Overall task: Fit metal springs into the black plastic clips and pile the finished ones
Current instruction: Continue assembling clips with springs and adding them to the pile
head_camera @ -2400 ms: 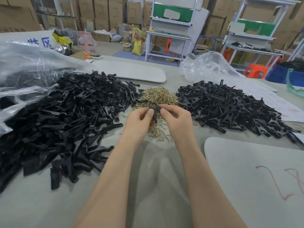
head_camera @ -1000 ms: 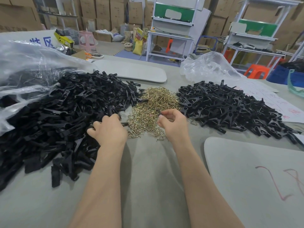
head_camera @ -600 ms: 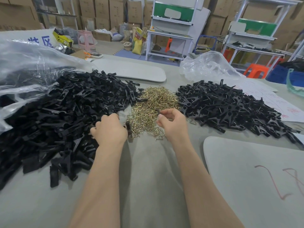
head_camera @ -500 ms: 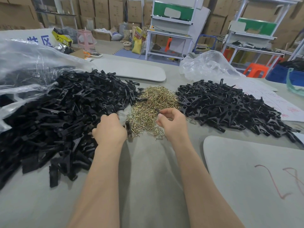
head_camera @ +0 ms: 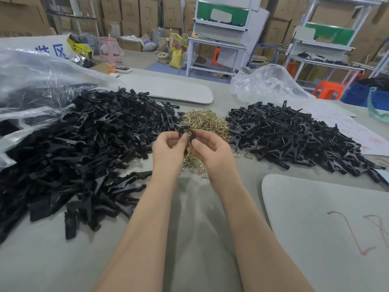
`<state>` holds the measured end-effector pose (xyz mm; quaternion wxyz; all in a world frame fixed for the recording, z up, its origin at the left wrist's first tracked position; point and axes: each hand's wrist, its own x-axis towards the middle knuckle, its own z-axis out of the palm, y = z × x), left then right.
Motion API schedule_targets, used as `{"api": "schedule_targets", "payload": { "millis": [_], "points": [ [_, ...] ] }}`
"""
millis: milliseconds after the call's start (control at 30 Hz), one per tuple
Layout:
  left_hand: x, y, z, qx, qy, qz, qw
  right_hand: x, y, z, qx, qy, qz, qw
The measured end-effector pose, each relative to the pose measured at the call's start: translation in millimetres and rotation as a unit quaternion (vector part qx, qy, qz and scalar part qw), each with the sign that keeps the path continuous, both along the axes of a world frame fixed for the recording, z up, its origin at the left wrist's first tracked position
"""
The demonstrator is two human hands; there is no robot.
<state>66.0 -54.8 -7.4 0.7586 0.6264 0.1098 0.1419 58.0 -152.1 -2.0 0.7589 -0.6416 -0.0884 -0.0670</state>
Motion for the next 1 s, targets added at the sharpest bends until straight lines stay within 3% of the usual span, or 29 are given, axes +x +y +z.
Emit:
{"api": "schedule_targets", "payload": {
  "millis": [100, 233, 600, 833, 1000],
  "points": [
    [-2, -5, 0, -0.085, 0.013, -0.024, 0.996, -2, 6, -1, -0.07, -0.039, -0.048, 0.996],
    [-3, -9, 2, -0.069, 0.013, -0.046, 0.996, -3, 10, -4, -0.127, -0.073, -0.111, 0.983],
    [-2, -8, -2, -0.069, -0.021, -0.081, 0.994, 0, -2, -6, -0.087, -0.034, -0.134, 0.987],
    [-3, -8, -1, -0.016, -0.032, -0.081, 0.996, 2, -8, -5, -0.123, -0.035, -0.13, 0.983],
    [-5, -8, 1, 0.074, -0.047, -0.056, 0.995, 2, -8, -5, -0.142, -0.044, -0.137, 0.979]
  ]
}}
